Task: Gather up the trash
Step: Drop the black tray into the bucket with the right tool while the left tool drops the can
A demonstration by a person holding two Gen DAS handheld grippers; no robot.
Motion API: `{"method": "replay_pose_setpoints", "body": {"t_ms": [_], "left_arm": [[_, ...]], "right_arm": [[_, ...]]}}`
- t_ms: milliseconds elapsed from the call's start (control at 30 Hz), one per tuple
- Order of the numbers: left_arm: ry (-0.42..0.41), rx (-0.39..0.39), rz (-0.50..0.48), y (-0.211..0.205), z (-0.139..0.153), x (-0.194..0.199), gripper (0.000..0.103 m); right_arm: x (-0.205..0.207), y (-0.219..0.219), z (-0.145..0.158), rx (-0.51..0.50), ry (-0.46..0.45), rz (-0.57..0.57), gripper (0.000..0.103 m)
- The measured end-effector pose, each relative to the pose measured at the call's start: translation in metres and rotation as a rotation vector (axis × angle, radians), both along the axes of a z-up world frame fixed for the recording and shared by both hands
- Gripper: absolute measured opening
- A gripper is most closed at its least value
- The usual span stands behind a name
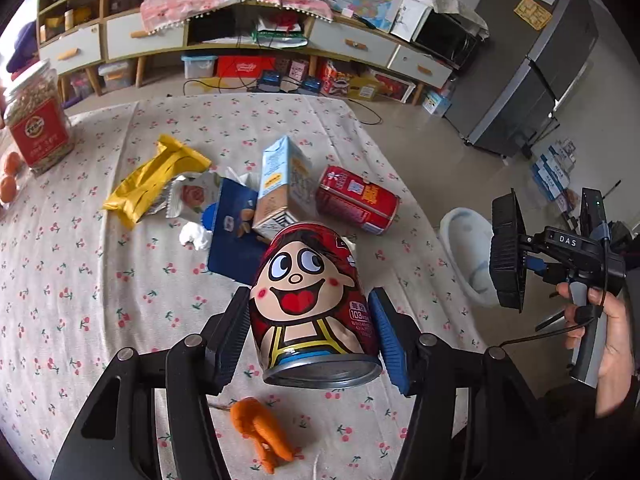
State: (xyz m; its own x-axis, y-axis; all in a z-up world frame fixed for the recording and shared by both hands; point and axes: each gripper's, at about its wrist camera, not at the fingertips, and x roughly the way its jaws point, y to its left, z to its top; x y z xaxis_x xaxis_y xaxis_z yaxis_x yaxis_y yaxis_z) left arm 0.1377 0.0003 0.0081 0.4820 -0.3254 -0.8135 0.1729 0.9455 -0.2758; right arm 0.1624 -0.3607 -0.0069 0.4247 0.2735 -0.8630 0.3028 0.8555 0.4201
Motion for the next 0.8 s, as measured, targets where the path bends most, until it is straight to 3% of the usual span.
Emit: {"method": "replay_pose_setpoints", "body": {"t_ms": [300,433,567,800], "left_arm": [[-0.015,0.031,-0.103,-0.057,0.000,0.009,0.061],[-0.010,0.031,-0.128,-0.076,-0.003,0.014,0.061],[-0.010,0.032,-0.153,-0.094,-0.004,0.016,0.061],[-0.007,0.027,-0.204,-0.126,-0.007,0.021,0.061]], "right_arm": [[-0.005,-0.069,-0.010,-0.036,0.052,-0.172,0.063],[0.003,-0.075,-0.015,-0.032,0.041,-0.191,0.066],[0.005,-0.082,-0.020,-0.031,0.066,-0.202,0.081],[-0.012,-0.099,-0.013,0.005,0.060,-0.222,0.081]]}}
